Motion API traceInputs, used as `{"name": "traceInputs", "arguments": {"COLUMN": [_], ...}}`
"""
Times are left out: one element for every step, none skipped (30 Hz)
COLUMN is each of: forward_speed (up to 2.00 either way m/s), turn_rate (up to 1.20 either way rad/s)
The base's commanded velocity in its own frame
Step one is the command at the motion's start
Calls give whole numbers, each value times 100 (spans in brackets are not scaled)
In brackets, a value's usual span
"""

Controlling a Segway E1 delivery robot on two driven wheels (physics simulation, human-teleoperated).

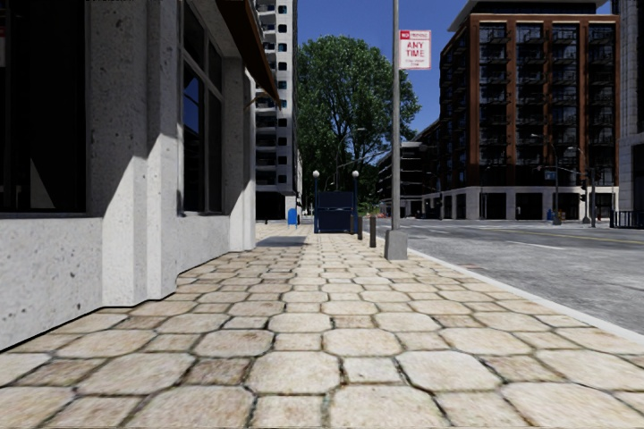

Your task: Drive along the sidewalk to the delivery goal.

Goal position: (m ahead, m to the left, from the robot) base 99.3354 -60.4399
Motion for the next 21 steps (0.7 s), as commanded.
{"name": "traceInputs", "arguments": {"forward_speed": [200, 200, 200, 200, 200, 200, 200, 200, 200, 200, 200, 200, 200, 200, 200, 200, 200, 200, 200, 200, 200], "turn_rate": [0, 0, 0, 0, 0, 0, 0, 0, 0, 0, 0, 0, 0, 0, 0, 0, 0, 0, 0, 0, 0]}}
